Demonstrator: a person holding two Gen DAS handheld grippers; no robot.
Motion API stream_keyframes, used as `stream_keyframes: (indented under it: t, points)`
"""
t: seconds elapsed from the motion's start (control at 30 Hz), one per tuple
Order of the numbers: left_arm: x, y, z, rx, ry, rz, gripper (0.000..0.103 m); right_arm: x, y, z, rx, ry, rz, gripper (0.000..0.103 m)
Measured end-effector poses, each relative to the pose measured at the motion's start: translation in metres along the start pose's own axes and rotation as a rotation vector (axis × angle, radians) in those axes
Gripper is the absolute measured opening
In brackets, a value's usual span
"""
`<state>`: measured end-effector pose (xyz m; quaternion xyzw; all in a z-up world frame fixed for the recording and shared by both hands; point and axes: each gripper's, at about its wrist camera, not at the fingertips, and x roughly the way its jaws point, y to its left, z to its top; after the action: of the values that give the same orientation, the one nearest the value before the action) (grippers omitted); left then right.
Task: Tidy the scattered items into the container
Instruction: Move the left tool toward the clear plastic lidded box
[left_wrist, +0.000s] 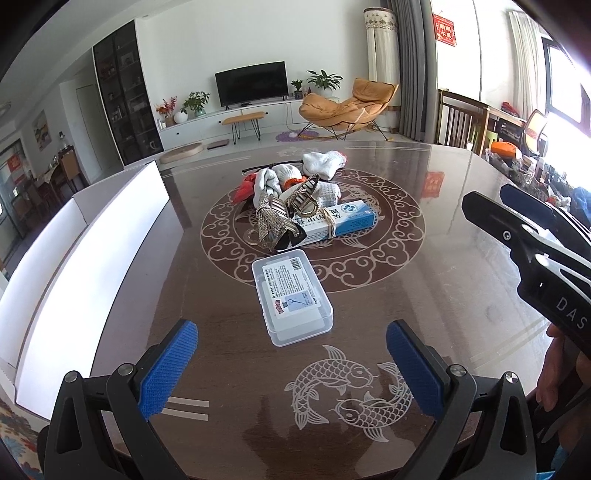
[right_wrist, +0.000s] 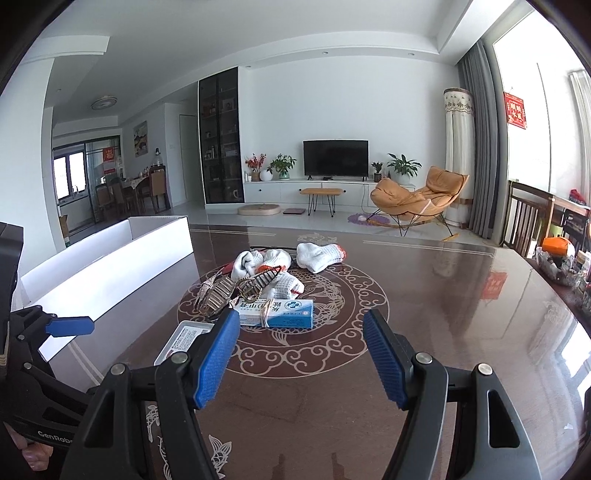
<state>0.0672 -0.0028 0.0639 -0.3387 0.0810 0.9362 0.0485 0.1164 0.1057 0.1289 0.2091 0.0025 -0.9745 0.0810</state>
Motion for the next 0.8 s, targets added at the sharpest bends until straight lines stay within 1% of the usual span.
stream_keyframes:
  t: [0.27, 0.8]
  points:
    - [-0.0014, -0.0046, 0.0012, 0.009, 0.010, -0.019, 0.103, 0.0014, -0.0010, -0.0046, 0.011, 0.026, 0.012, 0.070]
    - [-0.0014, -0.0043, 0.0039, 0.004, 0.039, -0.046, 0.103, 0.0036, -0.0021, -0.0064, 0.022, 0.034, 0.020, 0.070]
